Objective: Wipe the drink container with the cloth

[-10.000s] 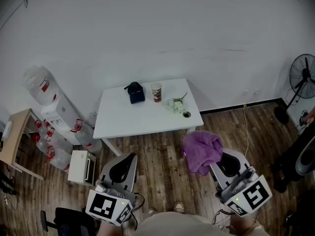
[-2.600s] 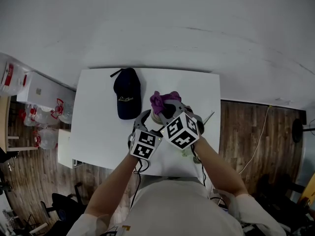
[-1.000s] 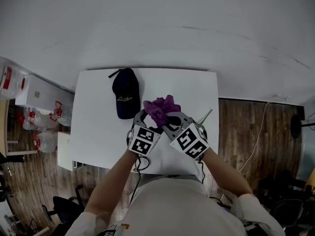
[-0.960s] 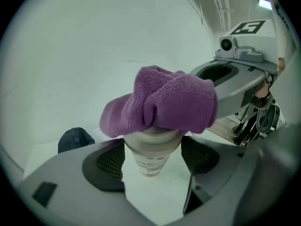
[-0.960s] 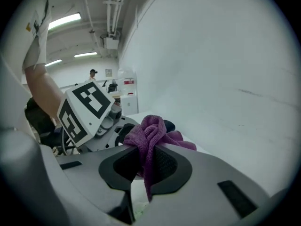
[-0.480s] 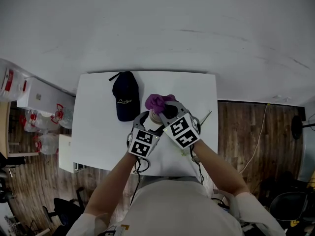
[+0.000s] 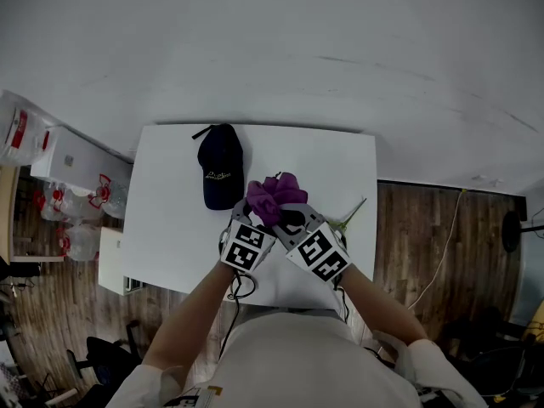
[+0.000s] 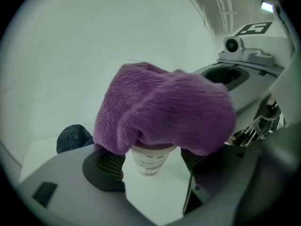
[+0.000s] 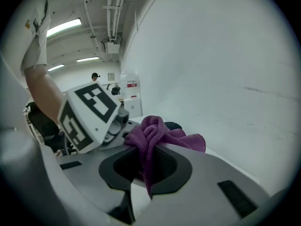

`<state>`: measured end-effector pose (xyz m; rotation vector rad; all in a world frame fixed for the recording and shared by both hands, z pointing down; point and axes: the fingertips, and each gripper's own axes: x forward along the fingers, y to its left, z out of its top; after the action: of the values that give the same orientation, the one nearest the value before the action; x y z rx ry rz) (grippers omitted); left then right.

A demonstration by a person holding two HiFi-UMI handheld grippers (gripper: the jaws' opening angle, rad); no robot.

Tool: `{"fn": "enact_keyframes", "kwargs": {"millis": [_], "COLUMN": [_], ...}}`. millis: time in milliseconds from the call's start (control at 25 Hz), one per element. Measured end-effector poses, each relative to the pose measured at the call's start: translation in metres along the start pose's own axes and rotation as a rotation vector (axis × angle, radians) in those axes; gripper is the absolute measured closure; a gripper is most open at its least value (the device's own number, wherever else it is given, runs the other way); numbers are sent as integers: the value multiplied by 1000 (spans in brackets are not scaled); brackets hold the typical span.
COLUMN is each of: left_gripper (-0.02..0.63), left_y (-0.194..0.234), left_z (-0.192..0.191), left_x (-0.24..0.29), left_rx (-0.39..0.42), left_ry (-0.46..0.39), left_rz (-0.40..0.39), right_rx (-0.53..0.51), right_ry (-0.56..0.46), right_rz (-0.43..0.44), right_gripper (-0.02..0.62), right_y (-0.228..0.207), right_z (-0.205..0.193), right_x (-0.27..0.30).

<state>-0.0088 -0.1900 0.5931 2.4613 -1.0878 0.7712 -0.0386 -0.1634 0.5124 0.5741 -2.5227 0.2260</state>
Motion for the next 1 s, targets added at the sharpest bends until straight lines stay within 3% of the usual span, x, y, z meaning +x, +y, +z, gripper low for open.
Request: {"fn": "enact_keyframes", "kwargs": {"millis": [120, 280, 480, 680, 760, 880, 1000], "left_gripper": [222, 236, 241, 247, 247, 247, 247], "left_y": [-1, -2, 0, -2, -2, -2, 0], "left_z": [5, 8, 9, 8, 4, 10, 9], "left_x": [-3, -6, -4, -1, -1, -4, -5], "left_rx": [6, 4, -5, 27, 19, 31, 27], "left_ry": [4, 4, 1, 6, 11, 11, 14], "left_rz": [-22, -41, -36, -43, -43, -48, -58], "right_rx": [15, 29, 82, 339, 289, 115, -46], "right_ry": [35, 83, 74, -40, 28, 181, 244], "right_rz": [20, -40, -117, -281, -265, -143, -84], "right_gripper": [522, 522, 522, 522, 522, 522, 522], "right_y": [5, -10, -35, -84, -86, -66, -55], "right_z": [-14, -36, -45, -52, -61, -70, -65], "right_x": [-14, -30, -35, -52, -47, -27, -16]}}
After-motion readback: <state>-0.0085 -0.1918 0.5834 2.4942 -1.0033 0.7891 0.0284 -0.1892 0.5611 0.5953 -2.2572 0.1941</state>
